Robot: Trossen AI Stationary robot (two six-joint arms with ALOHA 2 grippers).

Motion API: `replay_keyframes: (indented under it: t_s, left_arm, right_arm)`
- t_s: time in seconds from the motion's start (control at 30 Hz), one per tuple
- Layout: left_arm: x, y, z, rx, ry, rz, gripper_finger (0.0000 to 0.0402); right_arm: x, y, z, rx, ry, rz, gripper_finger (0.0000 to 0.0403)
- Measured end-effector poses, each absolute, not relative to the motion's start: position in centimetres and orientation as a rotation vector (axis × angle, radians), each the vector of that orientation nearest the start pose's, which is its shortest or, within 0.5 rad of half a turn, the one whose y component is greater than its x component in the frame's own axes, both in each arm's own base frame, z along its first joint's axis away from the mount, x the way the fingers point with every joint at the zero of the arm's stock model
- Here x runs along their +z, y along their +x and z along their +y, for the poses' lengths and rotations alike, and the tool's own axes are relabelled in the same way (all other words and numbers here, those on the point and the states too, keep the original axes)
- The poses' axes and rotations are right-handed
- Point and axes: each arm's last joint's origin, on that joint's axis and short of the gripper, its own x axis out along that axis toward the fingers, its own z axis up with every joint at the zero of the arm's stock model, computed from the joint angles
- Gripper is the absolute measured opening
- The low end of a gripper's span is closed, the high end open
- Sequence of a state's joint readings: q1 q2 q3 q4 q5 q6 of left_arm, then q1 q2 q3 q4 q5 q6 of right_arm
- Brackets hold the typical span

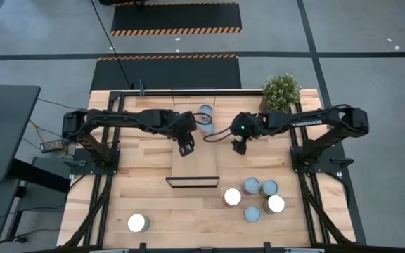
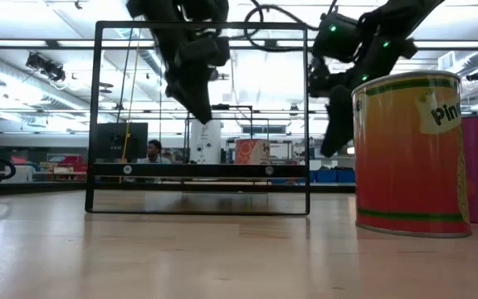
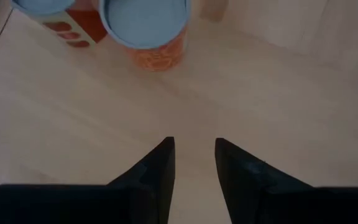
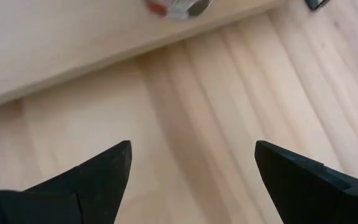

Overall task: Pick and place cans onto a shelf
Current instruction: Put the blue can on the shelf

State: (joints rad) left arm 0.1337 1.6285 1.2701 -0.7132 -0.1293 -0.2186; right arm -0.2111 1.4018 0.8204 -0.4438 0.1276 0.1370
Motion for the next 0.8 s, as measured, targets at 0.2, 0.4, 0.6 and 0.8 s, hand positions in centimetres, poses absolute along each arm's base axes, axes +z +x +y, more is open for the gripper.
replay_keyframes:
  t_s: [0.2, 0.4, 0.6, 0.8]
  left_arm:
    - [27.0, 31.9, 4.3, 0.401, -0.313, 0.973, 0.0121]
    - [27.9, 31.4, 3.2, 0.44, -0.433, 0.931, 0.0121]
    - [28.0, 31.6, 2.1, 0.481, -0.538, 0.89, 0.0125]
    - [28.4, 32.1, 1.5, 0.496, -0.607, 0.813, 0.0178]
  right_arm:
    - [21.9, 24.1, -3.7, -0.325, 0.189, 0.977, 0.0348]
    - [24.5, 22.7, -1.3, -0.233, 0.234, 0.87, 0.0348]
    - [25.8, 21.2, 0.9, -0.169, 0.271, 0.837, 0.0348]
    - [26.0, 20.2, 3.9, -0.074, 0.332, 0.872, 0.0348]
